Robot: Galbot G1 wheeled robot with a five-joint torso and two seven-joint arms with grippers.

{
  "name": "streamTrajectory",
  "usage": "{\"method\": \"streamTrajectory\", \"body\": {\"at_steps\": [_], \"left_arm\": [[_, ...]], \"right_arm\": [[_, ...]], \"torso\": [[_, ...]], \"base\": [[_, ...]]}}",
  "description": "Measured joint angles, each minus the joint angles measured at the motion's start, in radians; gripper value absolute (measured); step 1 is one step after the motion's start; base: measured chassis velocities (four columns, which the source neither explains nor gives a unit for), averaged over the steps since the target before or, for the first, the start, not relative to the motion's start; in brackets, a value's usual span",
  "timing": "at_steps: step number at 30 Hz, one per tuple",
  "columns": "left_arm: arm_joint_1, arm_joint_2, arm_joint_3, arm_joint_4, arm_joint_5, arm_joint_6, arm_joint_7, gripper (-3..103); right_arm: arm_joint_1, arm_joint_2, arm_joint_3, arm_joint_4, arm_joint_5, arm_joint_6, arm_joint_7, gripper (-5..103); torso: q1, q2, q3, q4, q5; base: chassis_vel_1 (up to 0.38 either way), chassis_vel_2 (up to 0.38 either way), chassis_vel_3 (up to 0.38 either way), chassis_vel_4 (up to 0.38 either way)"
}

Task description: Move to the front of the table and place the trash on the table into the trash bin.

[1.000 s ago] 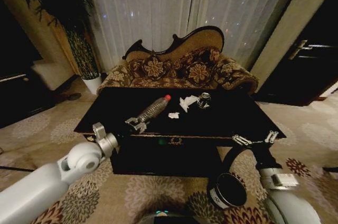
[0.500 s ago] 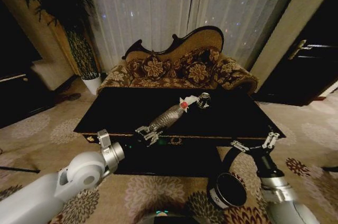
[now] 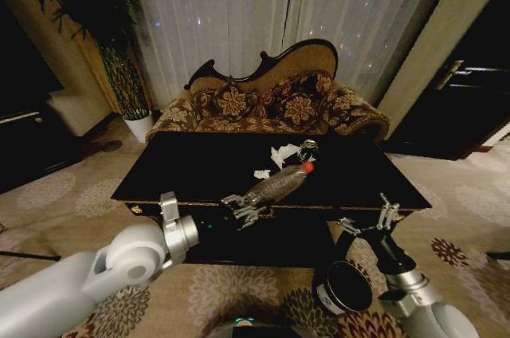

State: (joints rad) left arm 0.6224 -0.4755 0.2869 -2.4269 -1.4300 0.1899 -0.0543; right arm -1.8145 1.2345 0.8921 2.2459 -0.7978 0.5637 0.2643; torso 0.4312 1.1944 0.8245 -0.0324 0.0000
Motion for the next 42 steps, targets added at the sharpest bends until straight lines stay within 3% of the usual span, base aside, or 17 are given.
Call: {"method": "streamTrajectory", "body": {"at_steps": [5, 19, 27, 37, 40, 42], "left_arm": [[-0.108, -0.066, 0.112, 0.026, -0.023, 0.006, -0.027, 41], [-0.252, -0.246, 0.286, 0.106, -0.045, 0.009, -0.107, 41], [-0.255, -0.313, 0.338, 0.130, -0.059, 0.009, -0.148, 41], [-0.199, -0.389, 0.366, 0.138, -0.018, 0.005, -0.196, 41], [-0.192, -0.387, 0.366, 0.132, -0.024, 0.005, -0.204, 41], [-0.184, -0.377, 0.370, 0.120, -0.025, 0.005, -0.208, 41]], "right_arm": [[0.010, 0.007, -0.015, -0.004, -0.040, 0.007, 0.000, 100], [0.019, 0.028, -0.032, -0.014, -0.048, 0.008, -0.004, 100], [0.018, 0.030, -0.038, -0.018, -0.045, 0.007, -0.004, 100], [0.012, 0.051, -0.058, -0.023, -0.073, 0.014, -0.004, 101], [0.008, 0.052, -0.059, -0.023, -0.075, 0.019, -0.004, 96], [0.008, 0.052, -0.059, -0.024, -0.076, 0.022, -0.004, 86]], "torso": [[0.000, 0.000, 0.000, 0.0001, 0.0000], [0.000, 0.000, 0.000, 0.0000, 0.0000], [0.000, 0.000, 0.000, 0.0000, 0.0001], [0.000, 0.000, 0.000, 0.0000, 0.0000], [0.000, 0.000, 0.000, 0.0001, 0.0000], [0.000, 0.000, 0.000, 0.0001, 0.0000]], "base": [[0.000, 0.000, 0.000, 0.000], [0.000, 0.000, 0.000, 0.000], [0.000, 0.000, 0.000, 0.000], [0.000, 0.000, 0.000, 0.000], [0.000, 0.000, 0.000, 0.000], [0.000, 0.000, 0.000, 0.000]]}}
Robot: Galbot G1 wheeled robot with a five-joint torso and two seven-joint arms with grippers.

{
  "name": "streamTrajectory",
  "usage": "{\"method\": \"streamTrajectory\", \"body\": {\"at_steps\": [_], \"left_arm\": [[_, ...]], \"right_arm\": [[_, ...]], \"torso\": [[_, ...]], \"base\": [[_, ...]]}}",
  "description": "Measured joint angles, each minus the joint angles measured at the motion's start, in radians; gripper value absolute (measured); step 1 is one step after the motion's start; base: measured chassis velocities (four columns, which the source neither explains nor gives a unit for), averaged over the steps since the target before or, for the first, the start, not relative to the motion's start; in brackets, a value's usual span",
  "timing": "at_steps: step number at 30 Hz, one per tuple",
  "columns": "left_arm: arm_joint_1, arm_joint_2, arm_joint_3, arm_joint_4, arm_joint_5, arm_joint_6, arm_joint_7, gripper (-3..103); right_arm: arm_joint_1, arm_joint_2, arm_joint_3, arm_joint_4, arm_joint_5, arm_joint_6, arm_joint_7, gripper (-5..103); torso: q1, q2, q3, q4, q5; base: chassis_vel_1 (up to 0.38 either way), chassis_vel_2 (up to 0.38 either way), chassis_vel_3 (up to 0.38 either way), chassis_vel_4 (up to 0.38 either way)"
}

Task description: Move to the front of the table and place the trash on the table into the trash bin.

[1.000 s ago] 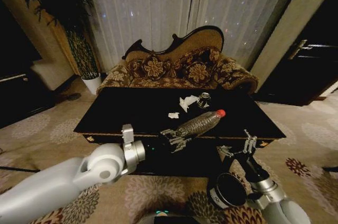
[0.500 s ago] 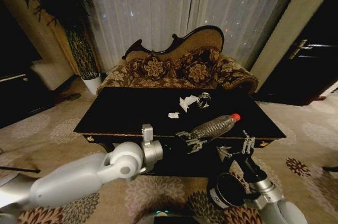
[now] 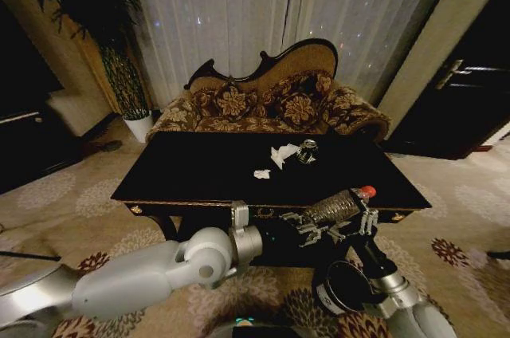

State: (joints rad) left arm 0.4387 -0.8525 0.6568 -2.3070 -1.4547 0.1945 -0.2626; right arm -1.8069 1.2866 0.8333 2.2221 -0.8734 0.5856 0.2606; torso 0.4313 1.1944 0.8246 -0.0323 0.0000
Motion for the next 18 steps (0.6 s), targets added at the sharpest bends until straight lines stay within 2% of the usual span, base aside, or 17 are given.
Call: {"method": "streamTrajectory", "body": {"at_steps": [1, 4, 5, 8, 11, 13, 17, 18], "left_arm": [[0.007, 0.006, 0.002, -0.008, 0.001, 0.000, -0.002, 41], [0.017, 0.014, 0.003, -0.017, 0.003, 0.000, -0.004, 41], [0.030, 0.025, 0.003, -0.025, 0.010, -0.001, -0.004, 41], [0.048, 0.036, -0.009, -0.033, 0.018, -0.002, -0.001, 41], [0.070, 0.048, -0.035, -0.043, 0.022, 0.003, 0.005, 41], [0.075, 0.052, -0.041, -0.046, 0.023, 0.004, 0.006, 41], [0.099, 0.066, -0.057, -0.055, 0.046, 0.008, 0.009, 41], [0.099, 0.066, -0.057, -0.055, 0.046, 0.008, 0.009, 41]], "right_arm": [[0.000, 0.000, 0.000, 0.000, 0.000, 0.001, 0.000, 80], [0.000, 0.000, 0.000, 0.000, 0.000, 0.002, 0.000, 76], [-0.001, 0.001, -0.001, 0.000, -0.001, 0.003, 0.000, 65], [-0.001, 0.002, -0.002, 0.000, -0.003, 0.005, 0.000, 59], [-0.003, 0.002, -0.005, 0.001, -0.004, 0.007, -0.001, 46], [-0.003, 0.002, -0.006, 0.002, -0.005, 0.007, -0.001, 46], [-0.005, 0.004, -0.009, 0.005, -0.010, 0.007, -0.003, 33], [-0.005, 0.004, -0.009, 0.005, -0.010, 0.007, -0.003, 33]], "torso": [[0.000, 0.000, 0.000, 0.0000, -0.0001], [0.000, 0.000, 0.000, 0.0000, -0.0001], [0.000, 0.000, 0.000, 0.0000, -0.0001], [0.000, 0.000, 0.000, 0.0000, -0.0001], [0.000, 0.000, 0.000, 0.0000, -0.0001], [0.000, 0.000, 0.000, 0.0000, -0.0001], [0.000, 0.000, 0.000, 0.0000, -0.0001], [0.000, 0.000, 0.000, 0.0000, -0.0001]], "base": [[0.000, 0.000, 0.000, 0.000], [0.000, 0.000, 0.000, 0.000], [0.000, 0.000, 0.000, 0.000], [0.000, 0.000, 0.000, 0.000], [0.000, 0.000, 0.000, 0.000], [0.000, 0.000, 0.000, 0.000], [0.000, 0.000, 0.000, 0.000], [0.000, 0.000, 0.000, 0.000]]}}
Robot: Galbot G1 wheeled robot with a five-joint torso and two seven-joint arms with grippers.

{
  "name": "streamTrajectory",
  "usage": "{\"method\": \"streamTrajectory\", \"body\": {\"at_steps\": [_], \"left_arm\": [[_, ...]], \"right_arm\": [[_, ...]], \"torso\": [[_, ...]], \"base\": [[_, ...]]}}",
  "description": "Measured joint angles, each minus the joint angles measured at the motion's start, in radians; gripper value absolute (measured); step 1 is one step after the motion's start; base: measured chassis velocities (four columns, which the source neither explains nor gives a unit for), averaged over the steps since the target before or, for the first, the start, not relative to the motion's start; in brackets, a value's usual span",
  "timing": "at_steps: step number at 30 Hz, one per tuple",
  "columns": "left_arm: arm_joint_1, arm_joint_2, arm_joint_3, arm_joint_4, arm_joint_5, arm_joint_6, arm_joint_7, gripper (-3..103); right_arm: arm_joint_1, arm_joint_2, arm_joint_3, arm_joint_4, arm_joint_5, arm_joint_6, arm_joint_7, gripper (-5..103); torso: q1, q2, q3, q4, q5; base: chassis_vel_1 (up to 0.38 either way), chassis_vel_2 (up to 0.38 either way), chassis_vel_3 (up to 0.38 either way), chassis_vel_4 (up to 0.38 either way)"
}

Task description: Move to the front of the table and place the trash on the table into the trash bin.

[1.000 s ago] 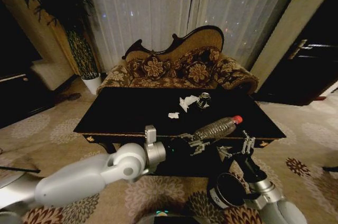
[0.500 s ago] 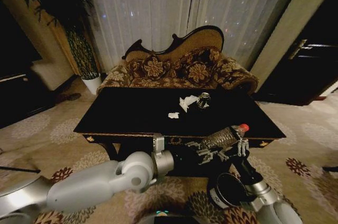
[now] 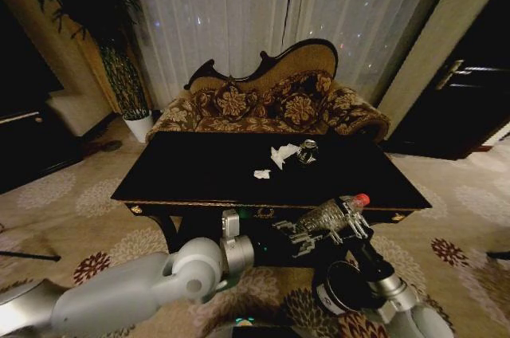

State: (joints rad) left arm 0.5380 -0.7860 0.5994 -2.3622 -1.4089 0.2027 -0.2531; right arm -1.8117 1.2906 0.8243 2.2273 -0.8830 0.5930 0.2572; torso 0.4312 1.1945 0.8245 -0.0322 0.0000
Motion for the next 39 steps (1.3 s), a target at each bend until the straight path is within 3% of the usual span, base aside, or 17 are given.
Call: {"method": "streamTrajectory", "body": {"at_steps": [6, 9, 11, 15, 17, 21, 22, 25, 26, 28, 30, 32, 35, 36, 39], "left_arm": [[0.015, 0.005, -0.021, 0.002, 0.078, 0.009, 0.008, 41], [0.014, 0.006, -0.058, 0.004, 0.116, 0.011, 0.012, 57], [0.011, 0.010, -0.067, 0.002, 0.120, 0.011, 0.012, 57], [0.011, 0.060, -0.130, -0.022, 0.137, 0.009, 0.007, 78], [0.020, 0.071, -0.146, -0.027, 0.141, 0.009, 0.007, 78], [0.100, 0.129, -0.242, -0.062, 0.188, 0.008, 0.032, 98], [0.100, 0.129, -0.242, -0.062, 0.188, 0.008, 0.032, 98], [0.228, 0.188, -0.400, -0.086, 0.289, -0.009, 0.076, 100], [0.228, 0.188, -0.400, -0.086, 0.289, -0.009, 0.076, 100], [0.373, 0.222, -0.562, -0.096, 0.343, -0.029, 0.107, 100], [0.422, 0.234, -0.609, -0.098, 0.364, -0.040, 0.117, 100], [0.529, 0.258, -0.717, -0.104, 0.409, -0.078, 0.135, 100], [0.641, 0.255, -0.860, -0.108, 0.439, -0.114, 0.140, 100], [0.641, 0.255, -0.860, -0.108, 0.439, -0.114, 0.140, 100], [0.738, 0.236, -0.983, -0.100, 0.458, -0.142, 0.143, 100]], "right_arm": [[-0.005, 0.002, 0.000, 0.001, -0.001, 0.001, 0.000, 32], [-0.007, 0.008, 0.000, 0.000, 0.009, -0.003, 0.000, 31], [-0.009, 0.010, -0.001, -0.001, 0.014, -0.006, 0.001, 28], [-0.018, 0.013, -0.007, -0.011, 0.033, -0.010, 0.005, 25], [-0.017, 0.011, -0.008, -0.013, 0.041, -0.015, 0.005, 25], [-0.012, 0.001, -0.009, -0.020, 0.090, -0.047, 0.002, 25], [-0.012, 0.001, -0.009, -0.020, 0.090, -0.047, 0.002, 25], [-0.017, -0.006, -0.018, -0.039, 0.159, -0.089, -0.001, 25], [-0.017, -0.006, -0.018, -0.039, 0.159, -0.089, -0.001, 25], [-0.020, -0.014, -0.032, -0.055, 0.232, -0.126, -0.005, 25], [-0.020, -0.020, -0.036, -0.062, 0.267, -0.143, -0.007, 25], [-0.017, -0.034, -0.043, -0.071, 0.342, -0.180, -0.009, 25], [-0.016, -0.050, -0.044, -0.076, 0.423, -0.214, -0.009, 25], [-0.016, -0.050, -0.044, -0.076, 0.423, -0.214, -0.009, 25], [-0.027, -0.057, -0.037, -0.077, 0.480, -0.231, -0.009, 25]], "torso": [[0.000, 0.000, 0.000, 0.0000, -0.0001], [0.000, 0.000, 0.000, 0.0000, -0.0001], [0.000, 0.000, 0.000, 0.0000, -0.0001], [0.000, 0.000, 0.000, -0.0002, 0.0000], [0.000, 0.000, 0.000, -0.0001, 0.0000], [0.000, 0.000, 0.000, 0.0000, -0.0001], [0.000, 0.000, 0.000, 0.0000, -0.0001], [0.000, 0.000, 0.000, -0.0001, -0.0002], [0.000, 0.000, 0.000, -0.0001, -0.0002], [0.000, 0.000, 0.000, 0.0001, -0.0001], [0.000, 0.000, 0.000, 0.0003, -0.0003], [0.000, 0.000, 0.000, 0.0002, 0.0000], [0.000, 0.000, 0.000, 0.0000, 0.0000], [0.000, 0.000, 0.000, 0.0000, 0.0000], [0.000, 0.000, 0.000, -0.0001, 0.0000]], "base": [[0.000, 0.000, 0.000, 0.000], [0.000, 0.000, 0.000, 0.000], [0.000, 0.000, 0.000, 0.000], [0.000, 0.000, 0.000, 0.000], [0.000, 0.000, 0.000, 0.000], [0.000, 0.000, 0.000, 0.000], [0.000, 0.000, 0.000, 0.000], [0.000, 0.000, 0.000, 0.000], [0.000, 0.000, 0.000, 0.000], [0.000, 0.000, 0.000, 0.000], [0.000, 0.000, 0.000, 0.000], [0.000, 0.000, 0.000, 0.000], [0.000, 0.000, 0.000, 0.000], [0.000, 0.000, 0.000, 0.000], [0.000, 0.000, 0.000, 0.000]]}}
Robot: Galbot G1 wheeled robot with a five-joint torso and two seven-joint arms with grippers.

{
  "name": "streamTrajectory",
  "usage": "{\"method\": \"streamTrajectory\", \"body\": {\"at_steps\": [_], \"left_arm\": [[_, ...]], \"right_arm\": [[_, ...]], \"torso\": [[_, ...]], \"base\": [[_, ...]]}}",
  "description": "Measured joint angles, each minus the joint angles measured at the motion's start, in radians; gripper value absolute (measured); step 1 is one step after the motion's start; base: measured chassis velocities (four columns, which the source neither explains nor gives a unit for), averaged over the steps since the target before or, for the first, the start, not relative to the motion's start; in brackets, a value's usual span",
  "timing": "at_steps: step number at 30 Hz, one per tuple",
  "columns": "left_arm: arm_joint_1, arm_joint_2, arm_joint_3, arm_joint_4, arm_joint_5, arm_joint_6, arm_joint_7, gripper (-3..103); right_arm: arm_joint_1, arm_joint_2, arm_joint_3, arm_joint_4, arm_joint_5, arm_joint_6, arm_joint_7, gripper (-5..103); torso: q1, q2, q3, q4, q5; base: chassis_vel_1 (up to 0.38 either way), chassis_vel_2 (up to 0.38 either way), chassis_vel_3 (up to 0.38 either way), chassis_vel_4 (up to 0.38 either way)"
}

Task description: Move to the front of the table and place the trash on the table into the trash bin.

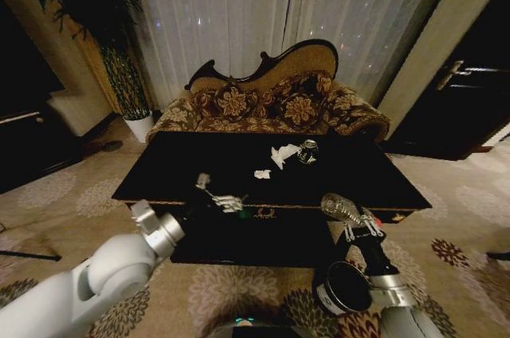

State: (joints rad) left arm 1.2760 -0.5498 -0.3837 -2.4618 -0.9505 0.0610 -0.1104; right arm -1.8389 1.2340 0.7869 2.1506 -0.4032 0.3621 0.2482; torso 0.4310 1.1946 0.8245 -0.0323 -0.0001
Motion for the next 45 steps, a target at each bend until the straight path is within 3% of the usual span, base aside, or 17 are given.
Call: {"method": "streamTrajectory", "body": {"at_steps": [3, 7, 14, 18, 24, 28, 34, 45], "left_arm": [[0.065, -0.015, -0.067, 0.011, 0.018, -0.024, 0.002, 100], [0.213, -0.072, -0.256, 0.057, 0.051, -0.089, 0.034, 100], [0.266, -0.166, -0.392, 0.098, 0.041, -0.118, 0.042, 100], [0.285, -0.258, -0.446, 0.131, 0.045, -0.137, 0.050, 100], [0.329, -0.340, -0.496, 0.168, 0.054, -0.169, 0.074, 100], [0.338, -0.359, -0.501, 0.174, 0.058, -0.172, 0.073, 100], [0.332, -0.345, -0.490, 0.164, 0.059, -0.169, 0.064, 100], [0.314, -0.318, -0.455, 0.149, 0.060, -0.156, 0.049, 100]], "right_arm": [[-0.012, 0.000, 0.010, 0.000, 0.028, -0.008, 0.001, 25], [-0.046, 0.002, 0.041, 0.003, 0.126, -0.028, 0.001, 25], [-0.057, 0.014, 0.060, -0.059, 0.266, -0.031, -0.009, 25], [-0.042, 0.018, 0.025, -0.153, 0.424, -0.046, -0.026, 25], [0.014, 0.012, -0.036, -0.257, 0.525, -0.047, -0.067, 25], [0.079, 0.011, -0.081, -0.328, 0.572, -0.050, -0.086, 25], [0.189, 0.015, -0.117, -0.504, 0.562, -0.041, -0.101, 25], [0.362, 0.002, -0.133, -0.890, 0.595, 0.059, -0.140, 25]], "torso": [[0.000, 0.000, 0.000, 0.0000, 0.0000], [0.000, 0.000, 0.000, 0.0000, -0.0001], [0.000, 0.000, 0.000, 0.0000, 0.0001], [0.000, 0.000, 0.000, 0.0000, 0.0001], [0.000, 0.000, 0.000, 0.0001, 0.0001], [0.000, 0.000, 0.000, 0.0000, 0.0000], [0.000, 0.000, 0.000, 0.0001, 0.0002], [0.000, 0.000, 0.000, 0.0002, -0.0001]], "base": [[0.000, 0.000, 0.000, 0.000], [0.000, 0.000, 0.000, 0.000], [0.000, 0.000, 0.000, 0.000], [0.000, 0.000, 0.000, 0.000], [0.000, 0.000, 0.000, 0.000], [0.000, 0.000, 0.000, 0.000], [0.000, 0.000, 0.000, 0.000], [0.000, 0.000, 0.000, 0.000]]}}
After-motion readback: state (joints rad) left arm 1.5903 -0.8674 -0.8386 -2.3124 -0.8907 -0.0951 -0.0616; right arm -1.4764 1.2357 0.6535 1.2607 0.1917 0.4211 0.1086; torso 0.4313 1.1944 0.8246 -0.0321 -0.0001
